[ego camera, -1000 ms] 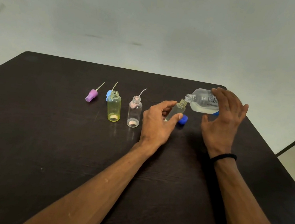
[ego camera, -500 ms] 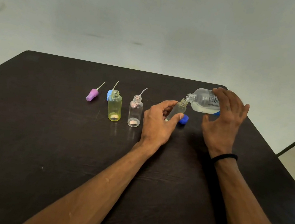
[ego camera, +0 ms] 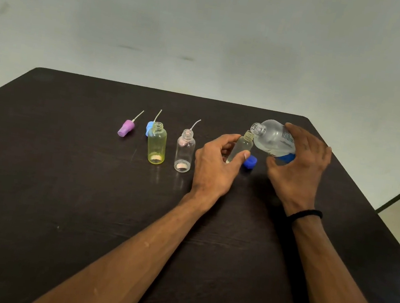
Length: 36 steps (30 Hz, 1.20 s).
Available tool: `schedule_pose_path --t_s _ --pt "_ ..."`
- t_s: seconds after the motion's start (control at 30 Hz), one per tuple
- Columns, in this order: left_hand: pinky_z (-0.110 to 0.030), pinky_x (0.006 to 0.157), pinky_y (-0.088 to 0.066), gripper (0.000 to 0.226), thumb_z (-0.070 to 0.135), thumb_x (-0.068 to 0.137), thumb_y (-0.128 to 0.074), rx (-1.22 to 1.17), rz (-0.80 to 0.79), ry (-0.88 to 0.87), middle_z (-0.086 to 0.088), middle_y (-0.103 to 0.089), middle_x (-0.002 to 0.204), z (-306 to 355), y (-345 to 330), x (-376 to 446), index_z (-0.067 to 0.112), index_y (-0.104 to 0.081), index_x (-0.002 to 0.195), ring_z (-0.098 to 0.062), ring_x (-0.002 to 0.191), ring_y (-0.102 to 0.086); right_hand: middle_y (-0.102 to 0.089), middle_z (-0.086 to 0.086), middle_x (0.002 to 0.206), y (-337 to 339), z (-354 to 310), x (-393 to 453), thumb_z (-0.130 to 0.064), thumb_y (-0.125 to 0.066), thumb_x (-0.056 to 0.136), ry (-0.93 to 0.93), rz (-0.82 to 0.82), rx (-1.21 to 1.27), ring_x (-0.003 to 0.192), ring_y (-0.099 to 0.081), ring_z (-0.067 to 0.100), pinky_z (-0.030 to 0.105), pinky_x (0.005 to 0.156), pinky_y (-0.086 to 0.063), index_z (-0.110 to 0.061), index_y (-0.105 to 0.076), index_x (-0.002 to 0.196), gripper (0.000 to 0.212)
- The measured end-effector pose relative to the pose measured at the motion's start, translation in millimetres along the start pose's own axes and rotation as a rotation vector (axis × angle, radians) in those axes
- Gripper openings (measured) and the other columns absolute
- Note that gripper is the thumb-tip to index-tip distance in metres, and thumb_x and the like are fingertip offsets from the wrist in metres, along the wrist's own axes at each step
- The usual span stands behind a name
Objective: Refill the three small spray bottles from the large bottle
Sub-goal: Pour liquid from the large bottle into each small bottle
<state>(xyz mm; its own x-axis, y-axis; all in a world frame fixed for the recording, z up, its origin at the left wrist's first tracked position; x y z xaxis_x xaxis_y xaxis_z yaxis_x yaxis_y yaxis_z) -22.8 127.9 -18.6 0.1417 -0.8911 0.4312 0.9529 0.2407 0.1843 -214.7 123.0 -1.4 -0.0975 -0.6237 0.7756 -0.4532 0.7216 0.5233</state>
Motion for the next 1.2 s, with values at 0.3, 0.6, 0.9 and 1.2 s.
schedule_pose_path --t_s 0.3,0.6,0.9,1.2 --pt "-0.013 0.088 -0.056 0.038 0.024 0.090 -0.082 -0.020 0.023 0.023 0.013 -0.076 0.110 -4 -1 2 0.022 -0.072 0.127 0.003 0.101 -0.070 -0.070 0.003 0.132 -4 4 0 -0.035 -0.090 0.075 -0.094 0.049 0.034 0.121 -0.066 0.027 0.070 0.109 -0.041 -0.015 -0.061 0.139 0.073" --pt "-0.030 0.098 -0.059 0.038 0.021 0.090 -0.081 -0.026 0.046 0.082 0.009 -0.077 0.113 -8 -1 3 0.021 -0.072 0.127 -0.005 0.105 -0.071 -0.073 -0.002 0.125 0 -2 0 -0.045 -0.091 0.072 -0.236 0.087 0.207 0.109 -0.070 0.017 0.051 0.097 -0.057 -0.020 -0.063 0.133 0.071" --pt "-0.024 0.094 -0.058 0.039 0.024 0.092 -0.080 0.001 0.020 0.099 0.015 -0.073 0.108 -6 1 1 0.024 -0.069 0.129 0.000 0.103 -0.068 -0.072 -0.005 0.126 4 -1 -1 -0.048 -0.096 0.071 -0.425 0.062 0.328 0.113 -0.067 0.007 0.005 0.090 -0.046 -0.018 -0.064 0.136 0.078" --pt "-0.033 0.107 -0.055 0.063 0.025 0.094 -0.079 0.051 -0.032 0.151 -0.004 -0.067 0.141 1 8 -18 0.014 -0.053 0.150 -0.012 0.126 -0.064 -0.073 -0.006 0.122 16 -4 -12 -0.044 -0.098 0.071 -0.512 0.057 0.442 0.107 -0.071 0.006 0.009 0.082 -0.053 -0.017 -0.065 0.134 0.076"
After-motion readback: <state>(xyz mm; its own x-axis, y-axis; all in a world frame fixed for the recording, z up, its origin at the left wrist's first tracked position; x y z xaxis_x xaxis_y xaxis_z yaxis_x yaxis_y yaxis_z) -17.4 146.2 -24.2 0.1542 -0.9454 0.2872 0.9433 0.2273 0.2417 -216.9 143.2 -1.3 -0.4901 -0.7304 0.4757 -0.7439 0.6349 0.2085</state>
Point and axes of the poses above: each hand's wrist, its own x-axis towards the middle knuckle, its own y-axis out of the back of the hand, z = x × y, the point moved 3 cm from there along x, towards the middle knuckle
